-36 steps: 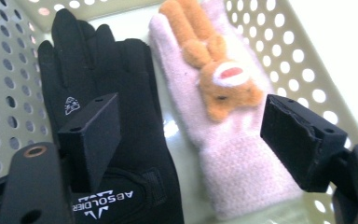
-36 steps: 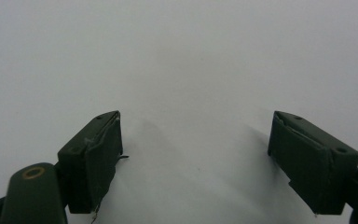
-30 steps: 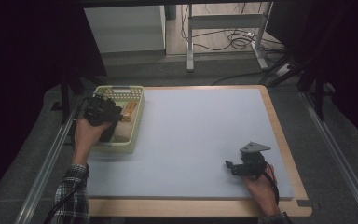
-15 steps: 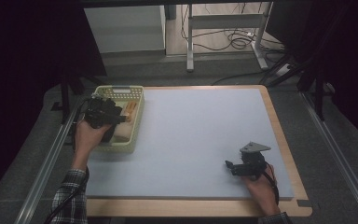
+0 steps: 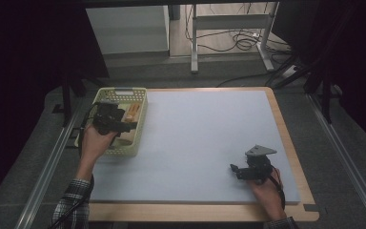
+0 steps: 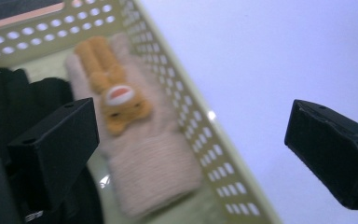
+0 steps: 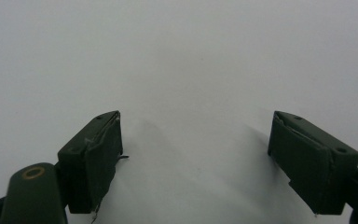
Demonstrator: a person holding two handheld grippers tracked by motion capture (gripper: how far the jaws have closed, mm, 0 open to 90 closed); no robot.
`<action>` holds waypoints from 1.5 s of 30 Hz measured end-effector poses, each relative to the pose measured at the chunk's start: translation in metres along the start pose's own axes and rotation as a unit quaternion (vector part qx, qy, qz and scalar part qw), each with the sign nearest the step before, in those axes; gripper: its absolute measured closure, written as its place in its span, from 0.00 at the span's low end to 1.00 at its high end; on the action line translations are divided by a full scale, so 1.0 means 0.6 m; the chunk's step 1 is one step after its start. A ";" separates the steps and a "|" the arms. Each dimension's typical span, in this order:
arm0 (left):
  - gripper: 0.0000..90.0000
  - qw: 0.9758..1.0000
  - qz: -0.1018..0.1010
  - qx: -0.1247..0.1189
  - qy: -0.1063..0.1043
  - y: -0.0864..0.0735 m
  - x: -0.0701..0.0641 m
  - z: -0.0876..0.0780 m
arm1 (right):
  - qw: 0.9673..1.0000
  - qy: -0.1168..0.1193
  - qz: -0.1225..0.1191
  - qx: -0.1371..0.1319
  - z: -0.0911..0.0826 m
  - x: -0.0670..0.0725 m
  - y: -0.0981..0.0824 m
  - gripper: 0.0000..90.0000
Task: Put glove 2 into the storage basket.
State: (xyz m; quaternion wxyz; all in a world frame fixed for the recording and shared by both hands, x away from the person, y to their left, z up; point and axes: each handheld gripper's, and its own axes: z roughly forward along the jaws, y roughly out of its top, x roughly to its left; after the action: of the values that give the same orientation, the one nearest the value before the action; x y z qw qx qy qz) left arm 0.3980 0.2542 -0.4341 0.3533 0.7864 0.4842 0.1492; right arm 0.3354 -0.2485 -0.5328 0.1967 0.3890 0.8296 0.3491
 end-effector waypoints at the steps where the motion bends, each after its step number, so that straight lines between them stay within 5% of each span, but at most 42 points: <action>1: 0.03 1.000 0.004 -0.001 -0.003 0.000 -0.005 0.001 | 1.000 0.000 0.000 0.000 0.000 0.000 0.000 0.19; 15: 0.03 0.998 0.047 -0.020 -0.043 -0.006 -0.080 0.016 | 1.000 0.000 -0.001 0.001 0.000 0.000 0.000 0.19; 31: 0.03 0.990 0.097 -0.031 -0.098 -0.037 -0.175 0.040 | 1.000 0.000 -0.001 0.001 -0.001 0.000 0.000 0.19; 45: 0.02 0.984 0.137 -0.027 -0.109 -0.079 -0.221 0.066 | 1.000 0.000 0.000 0.001 -0.001 0.000 0.000 0.19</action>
State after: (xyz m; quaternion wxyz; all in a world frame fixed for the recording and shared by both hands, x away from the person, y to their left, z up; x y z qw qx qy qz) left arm 0.3251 0.1362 -0.4809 0.4009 0.8473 0.3261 0.1228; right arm 0.3351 -0.2484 -0.5324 0.1965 0.3894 0.8300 0.3478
